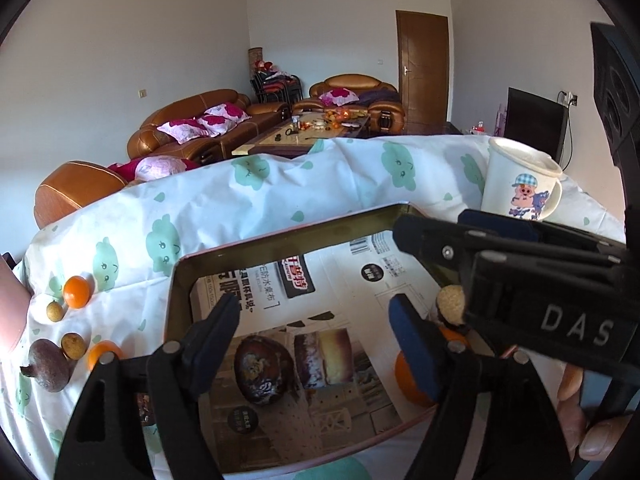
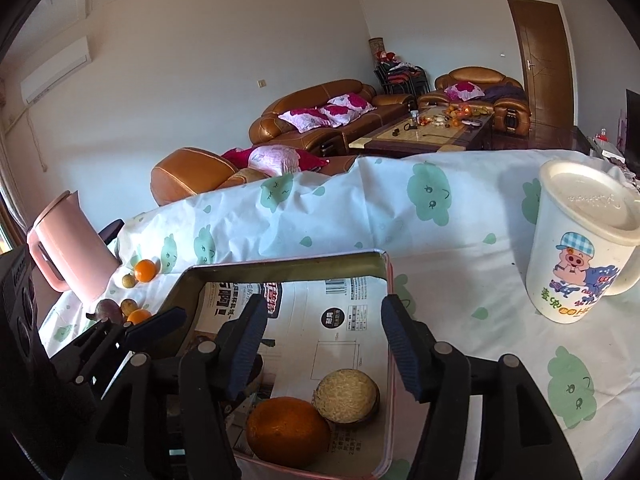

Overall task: Organize fruits
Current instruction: 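Carry both cylinder pieces over the tin and open both tools to release them, then move both open tools away from the tin back toward the remaining fruits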

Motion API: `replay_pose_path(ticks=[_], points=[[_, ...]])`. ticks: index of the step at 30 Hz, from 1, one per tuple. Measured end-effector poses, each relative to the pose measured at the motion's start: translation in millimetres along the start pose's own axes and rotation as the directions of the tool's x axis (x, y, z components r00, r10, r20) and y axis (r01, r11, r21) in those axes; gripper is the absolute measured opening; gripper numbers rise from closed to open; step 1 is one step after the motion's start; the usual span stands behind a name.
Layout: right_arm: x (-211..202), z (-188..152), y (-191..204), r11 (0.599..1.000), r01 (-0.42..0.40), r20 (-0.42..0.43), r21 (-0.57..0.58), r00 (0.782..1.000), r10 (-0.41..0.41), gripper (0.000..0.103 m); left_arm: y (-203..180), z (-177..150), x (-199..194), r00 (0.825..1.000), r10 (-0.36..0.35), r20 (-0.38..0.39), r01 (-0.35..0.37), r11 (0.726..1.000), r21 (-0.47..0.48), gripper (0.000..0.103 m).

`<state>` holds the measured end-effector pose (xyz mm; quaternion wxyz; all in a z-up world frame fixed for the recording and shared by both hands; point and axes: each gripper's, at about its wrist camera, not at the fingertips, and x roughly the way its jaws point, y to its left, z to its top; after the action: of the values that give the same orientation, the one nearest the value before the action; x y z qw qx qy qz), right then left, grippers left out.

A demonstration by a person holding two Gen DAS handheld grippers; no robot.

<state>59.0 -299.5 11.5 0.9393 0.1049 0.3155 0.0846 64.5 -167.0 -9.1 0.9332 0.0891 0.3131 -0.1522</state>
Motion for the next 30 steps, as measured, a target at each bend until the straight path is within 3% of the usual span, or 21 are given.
replay_pose_path(ticks=[3, 6, 14, 24, 30], points=[[-12.6, 2.4, -4.2, 1.0, 0.016, 0.07, 0.024, 0.997, -0.017, 0.07, 1.0, 0.3, -8.8, 0.998, 0.044, 0.047, -0.044, 0.999, 0.002, 0.099], [-21.8, 5.0, -9.4, 0.998, 0.045, 0.125, 0.051, 0.991, -0.051, 0.077, 8.0, 1.7, -17.8, 0.993, 0.084, 0.084, -0.083, 0.996, -0.011, 0.103], [-18.9, 0.5, -15.5, 0.987, 0.142, 0.131, 0.081, 0.98, -0.152, 0.078, 30.3, -2.7, -21.5, 0.984, 0.159, 0.079, -0.155, 0.987, -0.054, 0.103], [-29.4, -13.6, 3.4, 0.987, 0.16, 0.207, 0.022, 0.965, -0.161, 0.078, 55.8, -13.1, -29.3, 0.972, 0.219, 0.087, -0.211, 0.973, -0.09, 0.103], [-32.6, -19.0, 17.3, 0.984, 0.18, 0.213, -0.007, 0.961, -0.175, 0.078, 70.5, -20.2, -35.1, 0.974, 0.212, 0.083, -0.202, 0.973, -0.114, 0.103]])
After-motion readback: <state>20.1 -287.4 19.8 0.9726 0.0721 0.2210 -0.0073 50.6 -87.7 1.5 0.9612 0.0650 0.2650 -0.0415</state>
